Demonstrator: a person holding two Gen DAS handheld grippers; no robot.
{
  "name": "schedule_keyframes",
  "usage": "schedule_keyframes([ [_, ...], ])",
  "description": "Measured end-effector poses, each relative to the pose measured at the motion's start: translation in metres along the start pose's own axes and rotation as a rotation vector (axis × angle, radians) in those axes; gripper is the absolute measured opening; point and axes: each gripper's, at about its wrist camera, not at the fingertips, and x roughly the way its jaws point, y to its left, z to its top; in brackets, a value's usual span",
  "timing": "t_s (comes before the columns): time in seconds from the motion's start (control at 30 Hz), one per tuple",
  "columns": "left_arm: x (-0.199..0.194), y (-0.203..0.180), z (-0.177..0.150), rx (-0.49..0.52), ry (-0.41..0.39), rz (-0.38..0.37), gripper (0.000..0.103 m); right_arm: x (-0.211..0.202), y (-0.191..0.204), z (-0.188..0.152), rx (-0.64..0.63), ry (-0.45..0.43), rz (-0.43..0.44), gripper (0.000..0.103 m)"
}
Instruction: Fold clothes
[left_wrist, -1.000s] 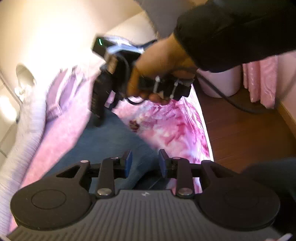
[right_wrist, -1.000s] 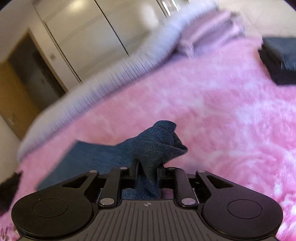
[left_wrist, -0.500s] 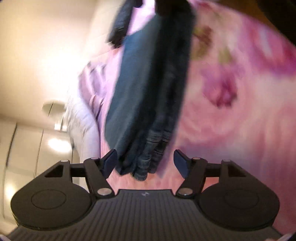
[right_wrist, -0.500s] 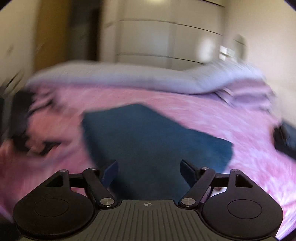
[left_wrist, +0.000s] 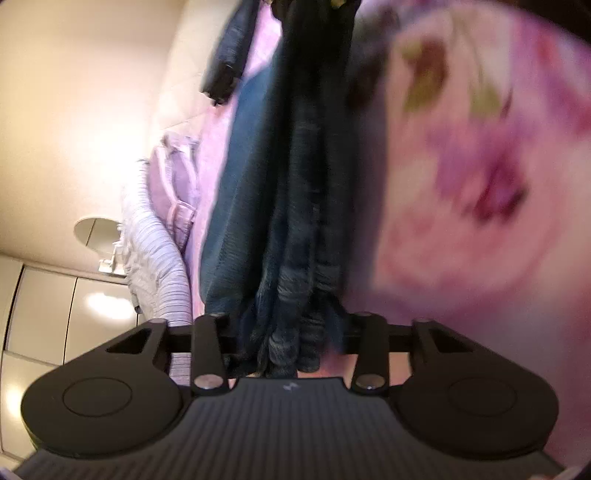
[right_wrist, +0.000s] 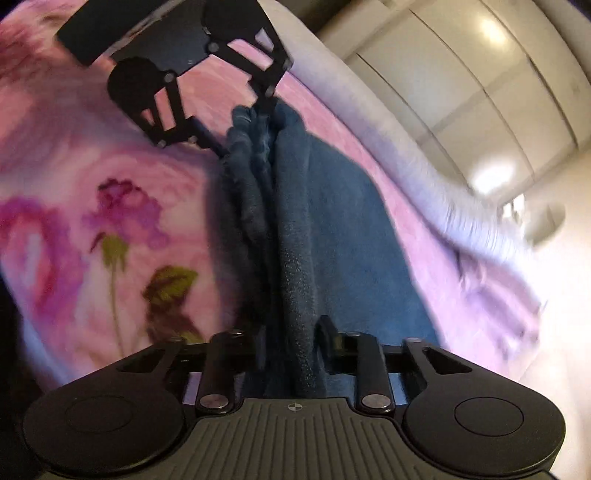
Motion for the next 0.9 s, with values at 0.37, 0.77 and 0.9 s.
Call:
schedule_keyframes([
  [0.37,-0.07,-0.003,0.042,-0.211,-0.107,-0.09,0.037,-0.014,-0.002,-0.038,0.075,0.061,-0.038,0.036],
  [0.77,-0.026,0.081,0.01,-0.793,0.049,-0.161,0.019,-0.031,-0.081,-0.049,0.944,-0.084,0.108,0.036],
  [0.9,-0.013,0.07,0.005,-0.825,0.097,-0.21,0.013,-0.003,-0.077,-0.054,0.97,0.005,0.157,0.036],
])
